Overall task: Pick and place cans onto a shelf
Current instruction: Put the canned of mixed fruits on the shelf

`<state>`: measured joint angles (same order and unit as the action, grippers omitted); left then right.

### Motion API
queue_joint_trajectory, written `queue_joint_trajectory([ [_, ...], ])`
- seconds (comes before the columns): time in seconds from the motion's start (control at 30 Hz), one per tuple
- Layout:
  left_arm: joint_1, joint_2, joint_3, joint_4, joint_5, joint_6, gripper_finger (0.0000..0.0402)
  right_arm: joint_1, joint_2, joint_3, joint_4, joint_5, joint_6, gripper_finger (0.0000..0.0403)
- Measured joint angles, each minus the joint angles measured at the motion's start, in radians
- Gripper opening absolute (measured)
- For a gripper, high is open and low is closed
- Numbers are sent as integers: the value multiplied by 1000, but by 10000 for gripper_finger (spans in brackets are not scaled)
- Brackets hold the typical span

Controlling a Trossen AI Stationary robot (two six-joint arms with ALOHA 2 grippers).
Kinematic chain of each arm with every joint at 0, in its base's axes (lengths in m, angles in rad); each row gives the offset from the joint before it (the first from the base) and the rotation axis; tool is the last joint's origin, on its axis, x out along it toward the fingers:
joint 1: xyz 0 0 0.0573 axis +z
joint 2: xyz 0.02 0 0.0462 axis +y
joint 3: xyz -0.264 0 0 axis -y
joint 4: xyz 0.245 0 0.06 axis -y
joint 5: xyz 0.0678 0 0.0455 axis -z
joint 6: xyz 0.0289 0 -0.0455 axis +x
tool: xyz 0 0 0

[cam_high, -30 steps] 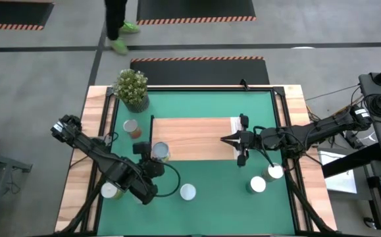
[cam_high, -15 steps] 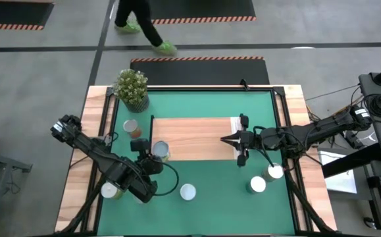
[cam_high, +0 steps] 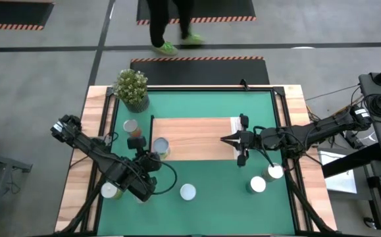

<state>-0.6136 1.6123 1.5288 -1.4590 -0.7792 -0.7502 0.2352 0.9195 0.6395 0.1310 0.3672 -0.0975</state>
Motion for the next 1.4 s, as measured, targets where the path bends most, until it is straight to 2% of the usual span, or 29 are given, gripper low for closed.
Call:
queue_joint_trajectory([
  [0.27, -4, 0, 8, 11, 2, 2, 0, 0, 0, 0, 0, 0, 0, 13],
  [0.47, -10, 0, 90, 38, -4, 92, 0, 0, 0, 0, 0, 0, 0, 13],
  [0.53, -9, -1, 117, 38, -50, 132, 0, 0, 0, 0, 0, 0, 0, 13],
  [0.63, 6, -1, 136, 41, -172, 166, 0, 0, 0, 0, 0, 0, 0, 13],
  [0.7, 23, -1, 138, 39, -207, 173, 0, 0, 0, 0, 0, 0, 0, 13],
  [0.97, 80, 2, 109, 45, -199, 161, 0, 0, 0, 0, 0, 0, 4, 13],
  [1.4, 82, 3, 47, 66, -197, 92, 0, 0, 0, 0, 1, 0, 3, 13],
])
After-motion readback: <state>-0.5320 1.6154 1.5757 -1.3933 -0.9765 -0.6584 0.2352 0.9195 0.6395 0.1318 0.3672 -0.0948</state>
